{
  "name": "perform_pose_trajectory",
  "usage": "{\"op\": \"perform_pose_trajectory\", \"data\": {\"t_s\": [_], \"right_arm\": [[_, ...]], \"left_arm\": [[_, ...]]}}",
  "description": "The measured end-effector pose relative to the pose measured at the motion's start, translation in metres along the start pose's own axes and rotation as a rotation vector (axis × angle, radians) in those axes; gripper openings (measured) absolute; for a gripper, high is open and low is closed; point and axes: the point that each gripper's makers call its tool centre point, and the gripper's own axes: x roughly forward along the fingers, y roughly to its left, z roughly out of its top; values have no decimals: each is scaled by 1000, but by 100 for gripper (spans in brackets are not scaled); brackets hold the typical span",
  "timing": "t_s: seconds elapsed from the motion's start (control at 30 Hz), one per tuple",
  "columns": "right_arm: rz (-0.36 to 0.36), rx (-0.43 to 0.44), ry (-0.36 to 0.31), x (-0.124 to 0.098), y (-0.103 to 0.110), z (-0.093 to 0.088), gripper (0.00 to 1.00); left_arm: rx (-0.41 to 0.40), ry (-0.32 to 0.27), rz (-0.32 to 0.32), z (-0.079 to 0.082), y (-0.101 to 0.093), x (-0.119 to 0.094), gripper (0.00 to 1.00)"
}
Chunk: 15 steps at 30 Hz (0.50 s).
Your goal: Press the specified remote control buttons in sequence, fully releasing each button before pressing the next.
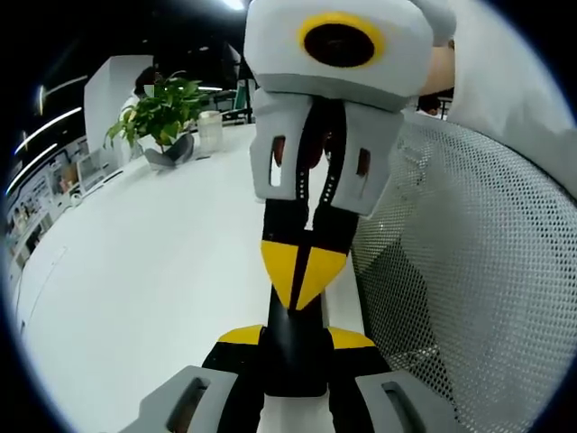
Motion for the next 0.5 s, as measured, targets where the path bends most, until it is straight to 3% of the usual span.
{"op": "perform_pose_trajectory", "data": {"t_s": [0.27, 0.5], "right_arm": [[-25, 48, -4, -1, -1, -1, 0], [-89, 37, -2, -2, 1, -1, 0]], "left_arm": [[-4, 6, 8, 2, -1, 0, 25], [-2, 22, 15, 3, -1, 0, 25]]}}
